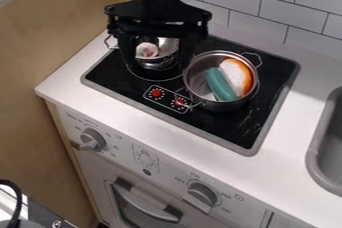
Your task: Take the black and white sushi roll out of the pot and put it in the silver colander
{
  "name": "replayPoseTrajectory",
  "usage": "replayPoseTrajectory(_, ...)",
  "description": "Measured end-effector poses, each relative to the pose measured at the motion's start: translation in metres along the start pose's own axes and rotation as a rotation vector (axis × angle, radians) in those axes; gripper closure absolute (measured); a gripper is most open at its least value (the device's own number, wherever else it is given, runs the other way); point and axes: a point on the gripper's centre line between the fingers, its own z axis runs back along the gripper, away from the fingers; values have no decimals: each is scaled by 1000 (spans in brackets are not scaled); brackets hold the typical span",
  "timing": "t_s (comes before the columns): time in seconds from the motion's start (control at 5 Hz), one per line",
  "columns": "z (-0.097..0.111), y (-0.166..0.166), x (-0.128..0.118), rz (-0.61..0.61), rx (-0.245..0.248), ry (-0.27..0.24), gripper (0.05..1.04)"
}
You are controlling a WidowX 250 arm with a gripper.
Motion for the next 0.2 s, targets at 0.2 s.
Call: replayPoseTrajectory(0.2, 6, -7, -14, 0, -9, 1, 84)
